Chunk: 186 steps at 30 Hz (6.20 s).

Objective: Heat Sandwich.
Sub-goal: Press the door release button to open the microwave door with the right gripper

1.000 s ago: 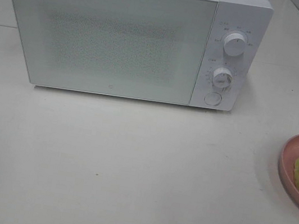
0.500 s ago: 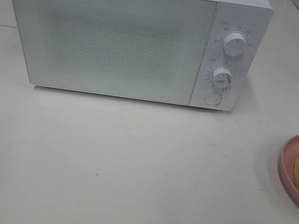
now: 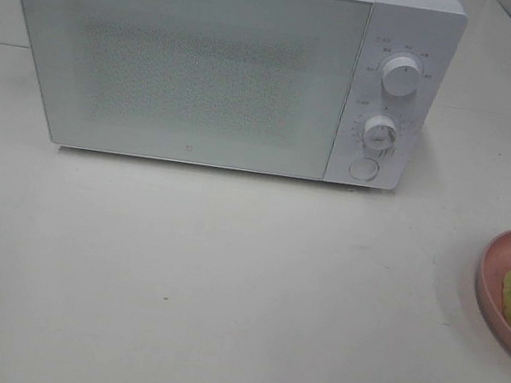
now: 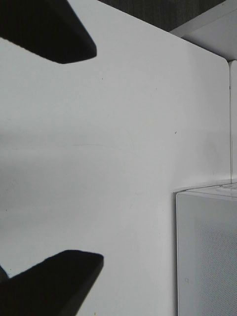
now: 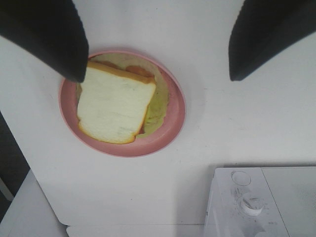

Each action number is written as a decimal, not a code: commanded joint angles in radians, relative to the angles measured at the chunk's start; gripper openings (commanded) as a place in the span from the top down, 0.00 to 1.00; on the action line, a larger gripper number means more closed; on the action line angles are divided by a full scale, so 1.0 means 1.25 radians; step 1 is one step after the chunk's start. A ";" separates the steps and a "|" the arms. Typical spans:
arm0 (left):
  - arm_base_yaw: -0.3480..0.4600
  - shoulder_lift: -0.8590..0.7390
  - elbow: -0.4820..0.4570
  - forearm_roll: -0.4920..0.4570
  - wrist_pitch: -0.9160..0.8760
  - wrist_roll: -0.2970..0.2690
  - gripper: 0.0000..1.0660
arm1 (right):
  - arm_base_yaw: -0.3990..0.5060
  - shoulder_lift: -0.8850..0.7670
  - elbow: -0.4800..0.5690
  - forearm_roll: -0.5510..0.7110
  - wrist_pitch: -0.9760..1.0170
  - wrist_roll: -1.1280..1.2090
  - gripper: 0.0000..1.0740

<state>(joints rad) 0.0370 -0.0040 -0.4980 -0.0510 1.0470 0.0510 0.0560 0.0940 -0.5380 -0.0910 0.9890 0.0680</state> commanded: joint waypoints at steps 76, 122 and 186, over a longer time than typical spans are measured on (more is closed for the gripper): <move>-0.003 -0.023 0.003 0.000 -0.009 -0.003 0.08 | 0.006 0.954 0.041 0.027 -1.140 0.009 0.30; -0.003 -0.023 0.003 0.000 -0.009 -0.003 0.08 | 0.462 1.242 0.178 0.609 -1.673 -0.012 0.30; -0.003 -0.023 0.003 0.000 -0.009 -0.003 0.08 | 0.349 1.494 -0.058 0.469 -1.539 1.051 1.00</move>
<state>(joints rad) 0.0370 -0.0040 -0.4980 -0.0510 1.0470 0.0510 0.5000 1.9620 -0.6000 0.5130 -0.9350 1.3770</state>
